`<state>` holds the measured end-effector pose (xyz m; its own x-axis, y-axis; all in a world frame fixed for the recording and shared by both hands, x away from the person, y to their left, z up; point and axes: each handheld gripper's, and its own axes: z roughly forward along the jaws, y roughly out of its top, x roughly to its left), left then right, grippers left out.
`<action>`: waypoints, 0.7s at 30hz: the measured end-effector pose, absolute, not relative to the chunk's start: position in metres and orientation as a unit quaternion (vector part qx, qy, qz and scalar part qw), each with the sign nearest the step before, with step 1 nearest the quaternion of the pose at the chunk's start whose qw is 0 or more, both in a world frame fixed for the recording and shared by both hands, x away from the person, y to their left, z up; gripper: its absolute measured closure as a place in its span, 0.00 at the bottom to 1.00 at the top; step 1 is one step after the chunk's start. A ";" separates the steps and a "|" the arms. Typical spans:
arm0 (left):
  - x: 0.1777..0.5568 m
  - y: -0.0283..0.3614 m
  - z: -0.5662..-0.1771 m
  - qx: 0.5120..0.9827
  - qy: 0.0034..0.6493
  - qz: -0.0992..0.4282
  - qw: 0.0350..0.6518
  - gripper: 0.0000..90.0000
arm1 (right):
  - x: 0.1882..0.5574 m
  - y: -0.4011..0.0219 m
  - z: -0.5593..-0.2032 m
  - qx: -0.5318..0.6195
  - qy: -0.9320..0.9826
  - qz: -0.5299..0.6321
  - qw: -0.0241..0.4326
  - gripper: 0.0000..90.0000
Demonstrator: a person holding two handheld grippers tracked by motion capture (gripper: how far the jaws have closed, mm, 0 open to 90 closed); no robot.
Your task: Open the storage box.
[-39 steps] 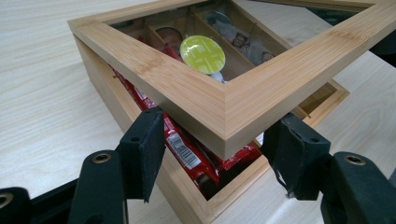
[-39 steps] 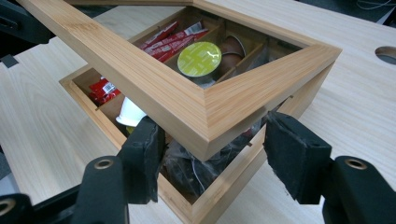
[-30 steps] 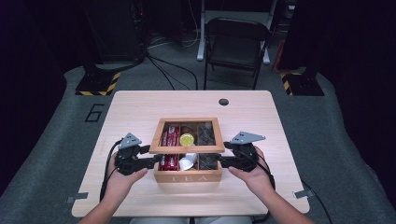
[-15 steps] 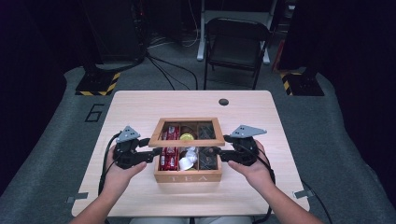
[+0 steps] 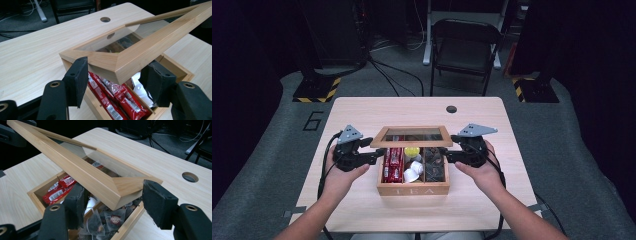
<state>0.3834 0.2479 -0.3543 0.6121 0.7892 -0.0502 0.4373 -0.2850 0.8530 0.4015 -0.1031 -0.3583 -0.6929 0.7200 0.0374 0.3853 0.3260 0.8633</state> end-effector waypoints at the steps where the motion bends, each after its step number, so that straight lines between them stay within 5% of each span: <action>1: 0.387 0.248 -0.351 0.775 0.395 0.197 0.452 0.44 | 0.405 -0.103 -0.356 0.347 0.792 0.468 0.180 0.43; 12: 0.400 0.248 -0.341 0.769 0.403 0.194 0.456 0.44 | 0.430 -0.109 -0.366 0.368 0.785 0.458 0.198 0.45; 21: 0.406 0.249 -0.337 0.766 0.405 0.192 0.461 0.44 | 0.445 -0.101 -0.369 0.368 0.782 0.456 0.214 0.62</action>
